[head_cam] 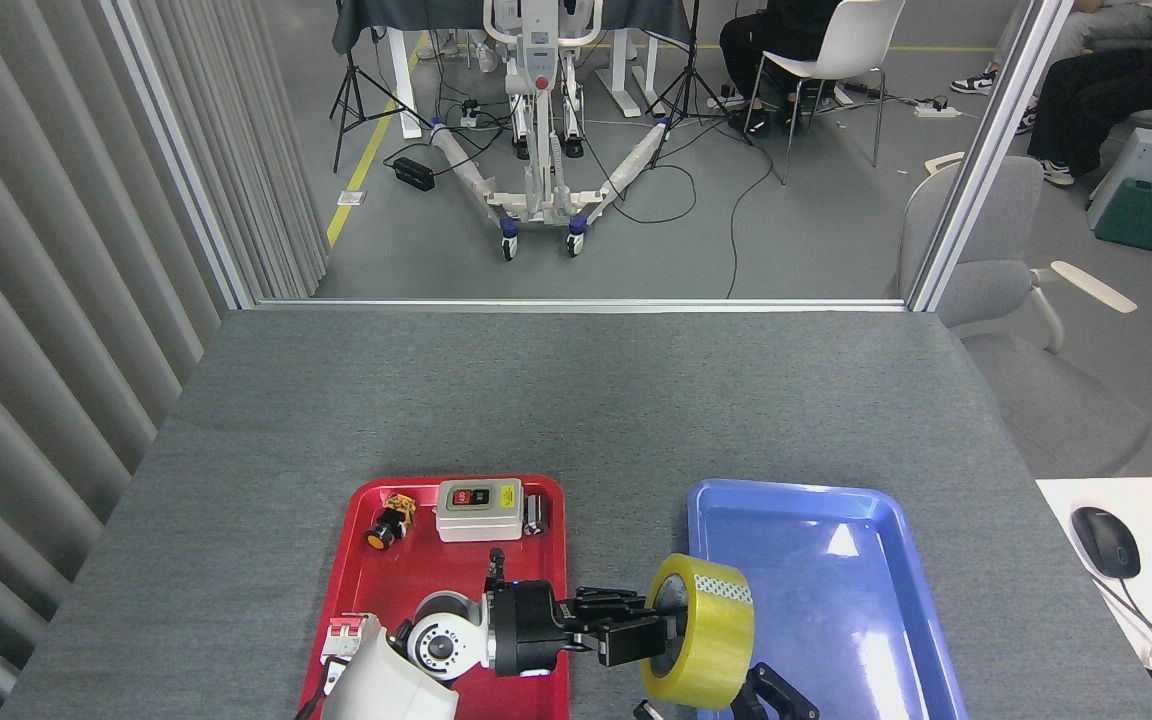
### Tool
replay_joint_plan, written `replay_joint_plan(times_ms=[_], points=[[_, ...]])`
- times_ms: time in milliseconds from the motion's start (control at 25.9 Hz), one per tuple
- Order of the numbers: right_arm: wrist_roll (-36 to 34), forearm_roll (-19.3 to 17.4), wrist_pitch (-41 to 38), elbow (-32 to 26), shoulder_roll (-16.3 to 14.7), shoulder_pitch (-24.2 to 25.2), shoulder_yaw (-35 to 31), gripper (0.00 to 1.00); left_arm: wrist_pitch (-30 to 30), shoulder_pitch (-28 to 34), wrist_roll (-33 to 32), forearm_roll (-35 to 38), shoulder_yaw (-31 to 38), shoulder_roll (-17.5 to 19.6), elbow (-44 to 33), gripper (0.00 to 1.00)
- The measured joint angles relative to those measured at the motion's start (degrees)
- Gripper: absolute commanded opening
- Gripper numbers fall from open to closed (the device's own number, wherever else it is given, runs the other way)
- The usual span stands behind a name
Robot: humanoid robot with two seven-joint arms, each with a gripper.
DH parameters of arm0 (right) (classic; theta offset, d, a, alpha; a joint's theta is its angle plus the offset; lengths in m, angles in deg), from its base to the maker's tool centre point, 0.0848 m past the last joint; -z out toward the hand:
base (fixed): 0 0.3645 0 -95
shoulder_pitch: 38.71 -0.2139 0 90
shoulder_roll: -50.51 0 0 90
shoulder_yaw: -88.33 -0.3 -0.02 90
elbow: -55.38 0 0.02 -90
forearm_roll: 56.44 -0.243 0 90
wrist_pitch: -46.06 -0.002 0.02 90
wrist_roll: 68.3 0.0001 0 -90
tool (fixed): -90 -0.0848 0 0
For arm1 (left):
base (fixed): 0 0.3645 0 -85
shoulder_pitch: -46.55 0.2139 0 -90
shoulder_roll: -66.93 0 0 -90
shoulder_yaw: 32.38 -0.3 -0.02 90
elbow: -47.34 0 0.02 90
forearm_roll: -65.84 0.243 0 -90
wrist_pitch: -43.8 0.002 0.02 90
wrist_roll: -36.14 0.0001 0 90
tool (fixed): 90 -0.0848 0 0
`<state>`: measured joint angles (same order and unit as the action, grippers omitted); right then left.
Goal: Place and move tape with both arms
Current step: 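Carry the tape toward the right gripper and grasp it with the right gripper, then release the tape from the left gripper and lower it into the blue tray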
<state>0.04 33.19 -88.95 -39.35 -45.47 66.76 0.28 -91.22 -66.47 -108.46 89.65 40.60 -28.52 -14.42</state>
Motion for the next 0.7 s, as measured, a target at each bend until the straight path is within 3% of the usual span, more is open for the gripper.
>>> replay_joint_plan(times_ms=[77,116,155,232,270,502,695], points=[[0.0,0.1,0.0,0.0,0.0,0.0,0.0,0.28,0.0,0.1,0.0,0.0,0.0,-0.2,0.0,0.0],[0.0,0.1,0.0,0.0,0.0,0.0,-0.1,0.25,0.0,0.2,0.0,0.0,0.0,-0.2,0.1,0.08],[0.2,0.2,-0.2,0.0,0.0,0.0,-0.1,0.21,0.0,0.2,-0.1,0.1,0.0,-0.3,0.2,0.29],[0.3,0.2,-0.2,0.1,-0.1,0.0,-0.3,0.18,0.1,0.2,-0.2,0.3,0.2,-0.4,0.7,0.94],[0.3,0.2,-0.2,0.1,-0.1,0.0,-0.4,0.17,0.1,0.3,-0.2,0.4,0.3,-0.5,1.0,1.0],[1.2,0.0,0.2,0.2,-0.3,0.2,-0.9,0.11,3.6,0.1,0.2,-0.1,2.7,0.0,-0.3,1.0],[0.8,-0.2,0.0,0.2,-0.4,0.2,-0.9,0.1,8.5,1.5,0.2,-2.2,9.7,2.0,-4.6,1.0]])
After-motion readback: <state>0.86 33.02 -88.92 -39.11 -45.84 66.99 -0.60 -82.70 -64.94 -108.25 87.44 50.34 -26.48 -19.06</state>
